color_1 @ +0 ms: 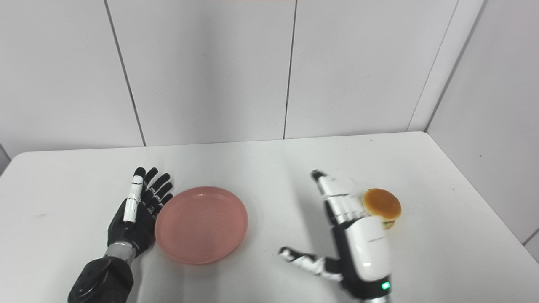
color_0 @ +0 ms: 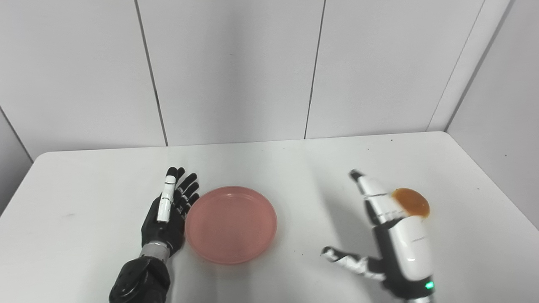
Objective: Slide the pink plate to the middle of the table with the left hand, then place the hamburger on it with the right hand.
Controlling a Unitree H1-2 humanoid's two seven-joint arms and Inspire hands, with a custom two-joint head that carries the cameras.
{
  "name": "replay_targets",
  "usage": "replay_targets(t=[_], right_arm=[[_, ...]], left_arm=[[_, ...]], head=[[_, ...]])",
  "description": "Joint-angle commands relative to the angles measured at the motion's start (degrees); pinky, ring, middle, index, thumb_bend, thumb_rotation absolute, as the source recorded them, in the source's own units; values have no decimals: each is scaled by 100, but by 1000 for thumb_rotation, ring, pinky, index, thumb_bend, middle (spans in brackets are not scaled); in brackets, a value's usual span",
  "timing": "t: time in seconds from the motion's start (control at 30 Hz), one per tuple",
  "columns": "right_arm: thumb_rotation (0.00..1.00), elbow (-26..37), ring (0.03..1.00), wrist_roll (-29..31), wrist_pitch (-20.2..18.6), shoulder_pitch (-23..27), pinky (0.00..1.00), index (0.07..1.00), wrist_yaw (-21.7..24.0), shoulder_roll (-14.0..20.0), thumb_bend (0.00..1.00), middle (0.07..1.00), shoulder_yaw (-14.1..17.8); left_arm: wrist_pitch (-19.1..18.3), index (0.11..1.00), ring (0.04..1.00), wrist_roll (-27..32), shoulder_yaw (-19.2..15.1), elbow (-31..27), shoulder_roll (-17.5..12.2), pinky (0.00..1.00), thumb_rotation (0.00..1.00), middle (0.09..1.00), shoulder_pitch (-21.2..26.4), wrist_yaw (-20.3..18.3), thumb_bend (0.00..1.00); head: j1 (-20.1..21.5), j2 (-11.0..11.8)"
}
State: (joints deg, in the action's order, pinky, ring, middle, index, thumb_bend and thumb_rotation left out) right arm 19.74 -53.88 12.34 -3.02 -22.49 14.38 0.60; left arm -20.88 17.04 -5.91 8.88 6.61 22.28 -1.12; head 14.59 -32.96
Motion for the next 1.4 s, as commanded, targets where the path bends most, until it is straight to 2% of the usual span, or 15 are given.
replay_targets(t=[0.0, 0.2, 0.37, 0.5, 0.57, 0.73, 0.93, 1.3, 1.37], right_arm=[[1000, 403, 824, -139, -250, 319, 692, 884, 283, 6, 671, 877, 101], [1000, 472, 766, -350, -859, 710, 672, 827, 1175, 470, 674, 803, 593], [999, 264, 759, -328, -1241, 990, 657, 775, 1618, 869, 673, 771, 961], [981, -25, 779, -323, -1448, 1166, 663, 738, 1753, 1048, 672, 785, 1049], [970, -302, 776, -380, -1506, 1276, 653, 727, 1751, 1156, 672, 785, 1023], [907, -831, 775, -498, -1768, 1452, 672, 718, 2071, 1317, 665, 782, 846], [921, -1404, 759, -617, -1949, 1569, 630, 698, 2076, 1416, 706, 754, 628], [837, -2414, 726, -465, -2060, 1654, 640, 677, 1700, 1410, 693, 755, 212], [823, -2584, 743, -432, -2122, 1668, 647, 684, 1665, 1397, 688, 764, 157]], left_arm=[[-109, 898, 898, -53, 67, 140, 39, 928, 742, 864, 2, 27, 680], [-56, 894, 889, -70, 92, 213, 60, 903, 731, 862, 61, 77, 684], [6, 898, 899, -81, 137, 298, 53, 903, 738, 877, 71, 29, 667], [8, 901, 901, -92, 166, 318, 38, 905, 755, 875, 63, 29, 666], [-15, 901, 902, -93, 172, 307, 40, 906, 756, 873, 53, 36, 666], [2, 900, 903, -99, 159, 365, 37, 917, 751, 870, 40, 27, 666], [-42, 906, 901, -143, 187, 273, 20, 912, 760, 871, -1, 33, 669], [-20, 908, 906, -138, 161, 349, 20, 914, 761, 882, 30, 3, 660], [-63, 909, 902, -155, 165, 297, 24, 910, 762, 879, 29, 32, 668]], head=[[-6, -8], [11, -12], [21, 20], [24, 23], [22, 23], [-5, 18], [6, -4], [-13, -6], [-13, -6]])
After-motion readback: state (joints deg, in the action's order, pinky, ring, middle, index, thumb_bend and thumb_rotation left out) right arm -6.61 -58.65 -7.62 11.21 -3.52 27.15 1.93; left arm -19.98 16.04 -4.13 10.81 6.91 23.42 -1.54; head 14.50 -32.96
